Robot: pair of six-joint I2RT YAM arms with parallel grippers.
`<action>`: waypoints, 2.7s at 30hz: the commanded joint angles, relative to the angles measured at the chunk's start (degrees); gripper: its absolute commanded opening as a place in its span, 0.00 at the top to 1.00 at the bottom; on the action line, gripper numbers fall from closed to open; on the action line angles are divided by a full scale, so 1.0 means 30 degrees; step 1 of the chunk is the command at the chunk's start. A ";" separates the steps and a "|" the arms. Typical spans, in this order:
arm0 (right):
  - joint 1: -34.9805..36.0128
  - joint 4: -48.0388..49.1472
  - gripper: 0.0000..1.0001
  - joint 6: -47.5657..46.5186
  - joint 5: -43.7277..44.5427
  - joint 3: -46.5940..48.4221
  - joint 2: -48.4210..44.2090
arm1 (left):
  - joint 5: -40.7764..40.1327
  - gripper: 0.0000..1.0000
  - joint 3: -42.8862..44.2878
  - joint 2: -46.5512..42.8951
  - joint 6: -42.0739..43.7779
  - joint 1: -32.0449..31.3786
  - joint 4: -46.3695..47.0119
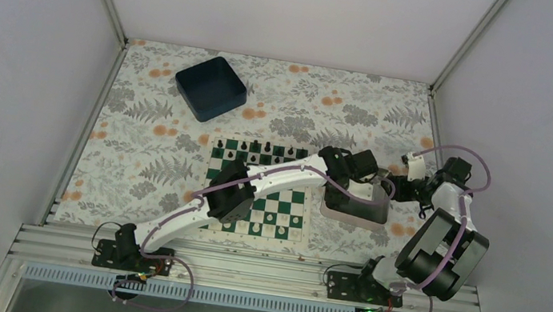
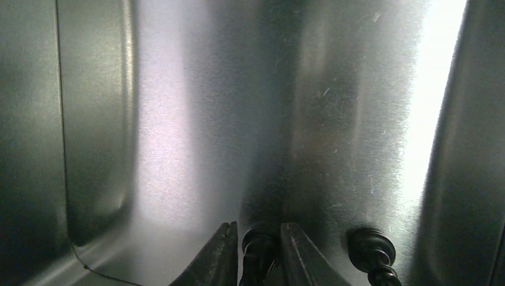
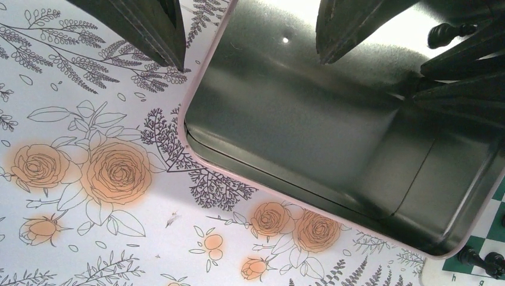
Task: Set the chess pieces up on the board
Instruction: Pick up the chess piece from the storage box, then place the chess piece on the chessboard.
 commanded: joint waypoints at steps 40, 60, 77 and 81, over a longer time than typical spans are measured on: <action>0.0200 -0.0145 0.44 -0.0242 -0.0100 -0.0060 0.0275 | -0.1110 0.94 -1.1756 -1.3047 -0.0903 0.5280 0.2913; 0.0229 -0.0281 0.44 -0.0182 0.0007 0.0037 0.1053 | 0.2595 0.95 -2.1685 -1.6171 -0.0167 1.1915 0.8436; 0.0258 -0.0234 0.43 -0.0183 0.0100 -0.0064 0.1343 | 0.3580 0.96 -2.4097 -1.5089 0.0223 1.3405 0.9837; 0.0258 -0.0230 0.43 -0.0181 0.0067 -0.0066 0.1411 | 0.3783 0.96 -2.4459 -1.4988 0.0287 1.3569 0.9964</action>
